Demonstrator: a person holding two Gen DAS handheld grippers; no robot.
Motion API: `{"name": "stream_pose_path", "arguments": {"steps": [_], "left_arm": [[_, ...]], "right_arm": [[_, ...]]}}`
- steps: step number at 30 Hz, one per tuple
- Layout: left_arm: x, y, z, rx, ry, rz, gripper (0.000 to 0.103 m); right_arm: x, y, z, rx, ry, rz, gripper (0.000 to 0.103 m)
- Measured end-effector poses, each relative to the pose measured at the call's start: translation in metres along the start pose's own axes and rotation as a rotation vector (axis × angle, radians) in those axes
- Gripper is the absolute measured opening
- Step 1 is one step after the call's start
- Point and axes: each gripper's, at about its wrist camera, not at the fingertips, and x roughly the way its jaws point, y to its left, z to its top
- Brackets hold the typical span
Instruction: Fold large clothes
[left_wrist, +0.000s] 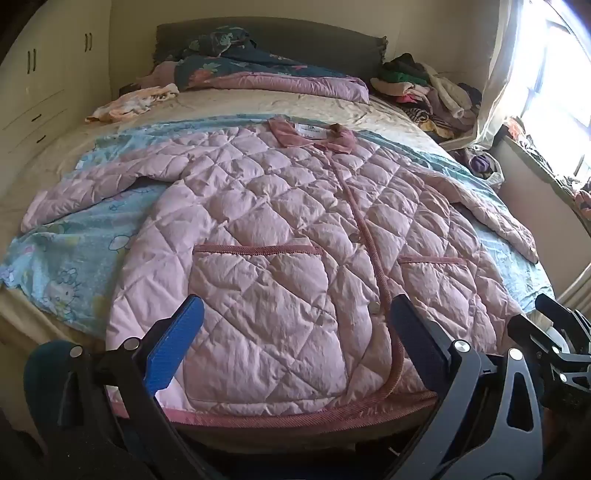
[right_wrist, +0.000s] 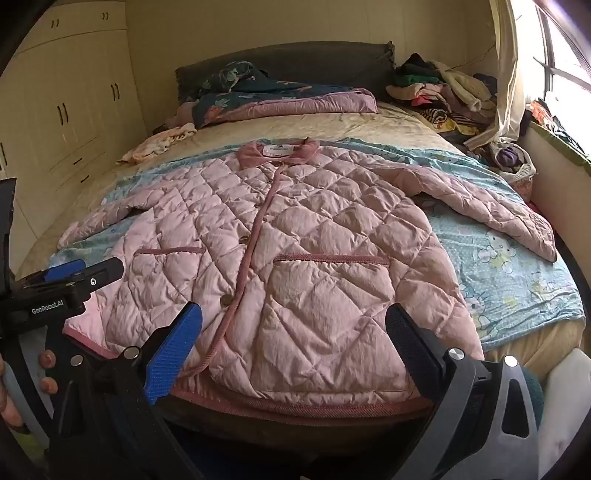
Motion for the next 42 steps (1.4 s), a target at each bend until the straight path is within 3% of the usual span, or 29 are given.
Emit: {"name": "stream_pose_path", "arguments": {"steps": [42], "left_arm": [[-0.0035, -0.0028, 0.0028, -0.002, -0.012, -0.006, 0.095]], "right_arm": [[-0.0050, 0.0051, 0.0004, -0.021, -0.015, -0.020, 0.099]]}}
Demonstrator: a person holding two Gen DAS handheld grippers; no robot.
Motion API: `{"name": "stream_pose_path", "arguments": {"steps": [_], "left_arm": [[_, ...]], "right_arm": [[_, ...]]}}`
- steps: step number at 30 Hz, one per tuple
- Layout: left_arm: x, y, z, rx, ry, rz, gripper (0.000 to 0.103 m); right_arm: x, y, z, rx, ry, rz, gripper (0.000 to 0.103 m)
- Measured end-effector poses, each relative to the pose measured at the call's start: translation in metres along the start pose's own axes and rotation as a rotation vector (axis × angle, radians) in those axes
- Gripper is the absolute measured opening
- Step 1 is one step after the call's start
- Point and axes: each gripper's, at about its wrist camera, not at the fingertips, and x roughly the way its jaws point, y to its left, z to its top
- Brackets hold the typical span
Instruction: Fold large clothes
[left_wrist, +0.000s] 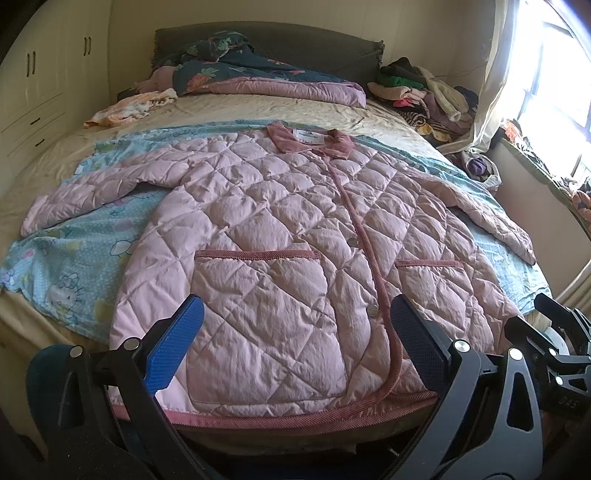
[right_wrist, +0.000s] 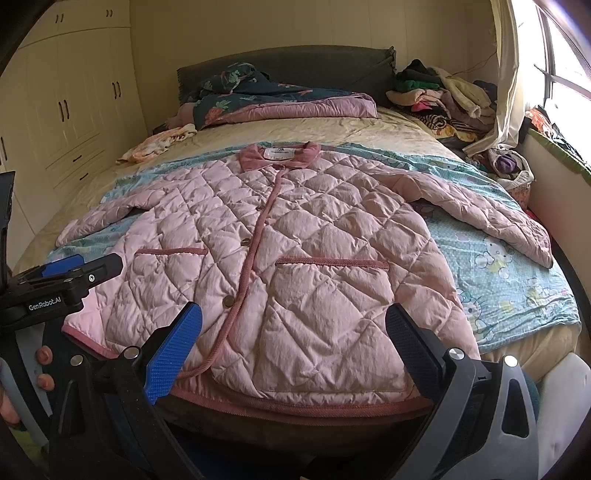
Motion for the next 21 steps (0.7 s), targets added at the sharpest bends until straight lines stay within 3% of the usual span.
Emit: {"name": "stream_pose_path", "arguments": {"steps": [21], "left_arm": [[0.0000, 0.0006, -0.0005, 0.001, -0.002, 0.001, 0.095]], "right_arm": [[-0.0001, -0.0007, 0.0010, 0.000, -0.001, 0.000, 0.099]]}}
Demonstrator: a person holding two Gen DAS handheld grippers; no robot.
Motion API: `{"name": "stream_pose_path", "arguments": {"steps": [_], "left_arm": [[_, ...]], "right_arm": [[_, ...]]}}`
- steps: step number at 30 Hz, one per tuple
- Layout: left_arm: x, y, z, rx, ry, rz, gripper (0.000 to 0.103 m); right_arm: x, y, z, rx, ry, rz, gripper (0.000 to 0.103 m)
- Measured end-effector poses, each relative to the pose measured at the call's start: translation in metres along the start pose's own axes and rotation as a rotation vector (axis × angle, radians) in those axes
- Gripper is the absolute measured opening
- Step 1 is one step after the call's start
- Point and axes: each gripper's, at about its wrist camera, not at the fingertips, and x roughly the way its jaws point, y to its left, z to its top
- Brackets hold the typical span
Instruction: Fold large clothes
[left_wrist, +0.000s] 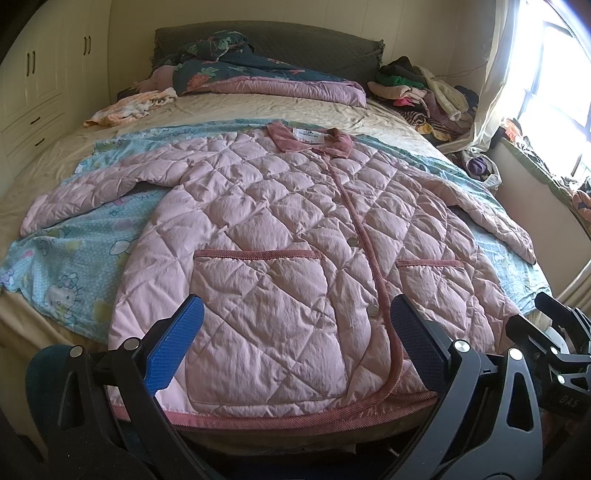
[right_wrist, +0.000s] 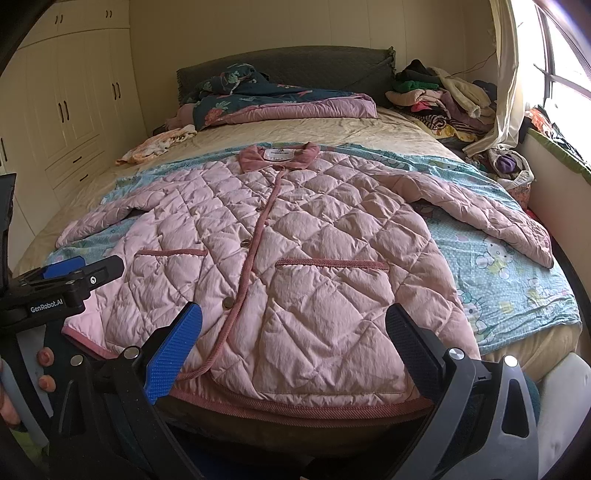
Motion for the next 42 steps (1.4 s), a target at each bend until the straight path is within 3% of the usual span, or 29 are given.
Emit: {"name": "stream_pose_path", "arguments": {"steps": [22, 42], "left_arm": [[0.023, -0.015, 0.021, 0.014, 0.016, -0.005, 0.095], [0.064, -0.026, 0.097, 0.015, -0.001, -0.021, 0.095]], "right_arm": [[0.027, -0.010, 0.025, 0.014, 0.035, 0.029, 0.099], [0.060, -0.045, 0.091, 0.062, 0.019, 0.019, 0.099]]}}
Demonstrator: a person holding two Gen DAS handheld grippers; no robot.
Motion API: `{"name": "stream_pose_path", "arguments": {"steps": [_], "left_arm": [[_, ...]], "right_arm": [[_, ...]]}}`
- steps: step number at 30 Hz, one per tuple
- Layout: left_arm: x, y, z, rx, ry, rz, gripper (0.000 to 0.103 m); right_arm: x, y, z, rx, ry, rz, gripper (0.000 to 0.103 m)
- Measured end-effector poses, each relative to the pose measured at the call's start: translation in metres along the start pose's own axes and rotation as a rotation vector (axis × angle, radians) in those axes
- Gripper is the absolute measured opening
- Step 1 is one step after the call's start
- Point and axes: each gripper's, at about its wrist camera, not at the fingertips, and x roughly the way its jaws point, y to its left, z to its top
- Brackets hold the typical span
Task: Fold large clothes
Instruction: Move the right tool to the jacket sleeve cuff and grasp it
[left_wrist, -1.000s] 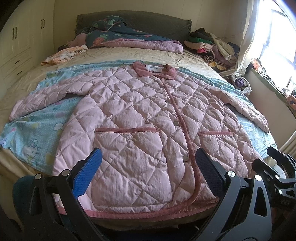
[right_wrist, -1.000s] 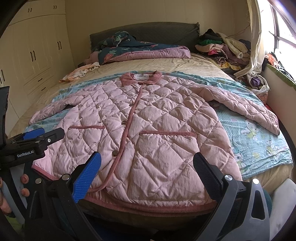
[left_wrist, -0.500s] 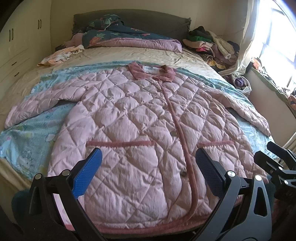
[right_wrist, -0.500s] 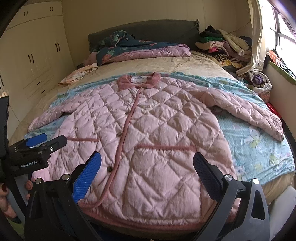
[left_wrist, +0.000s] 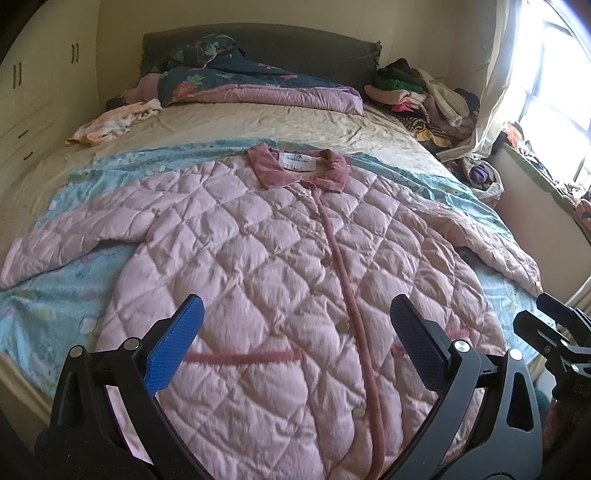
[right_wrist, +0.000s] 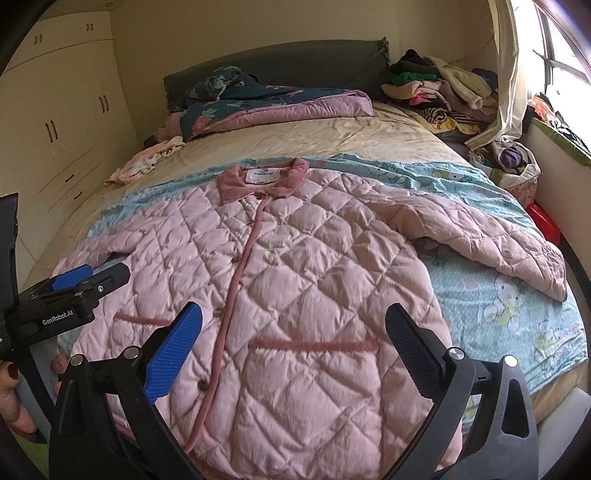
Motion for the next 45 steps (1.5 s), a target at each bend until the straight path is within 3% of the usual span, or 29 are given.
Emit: {"name": "stream_pose_path", "arguments": {"steps": [11, 24, 34, 45], "left_arm": [[0.031, -0.008, 0.036, 0.018, 0.005, -0.003, 0.095], [0.060, -0.010, 0.078, 0.014, 0.003, -0.012, 0.095], [0.100, -0.015, 0.101, -0.010, 0.041, -0.014, 0.095], [0.139, -0.047, 0.108, 0.011, 0.093, -0.035, 0.095]], "right_arm": [[0.028, -0.004, 0.044, -0.002, -0.002, 0.001, 0.099], [0.046, -0.029, 0.112, 0.086, -0.101, -0.018, 0.099], [0.077, -0.103, 0.129, 0.249, -0.117, -0.141, 0.099], [0.107, -0.191, 0.102, 0.415, -0.065, -0.272, 0.099]]}}
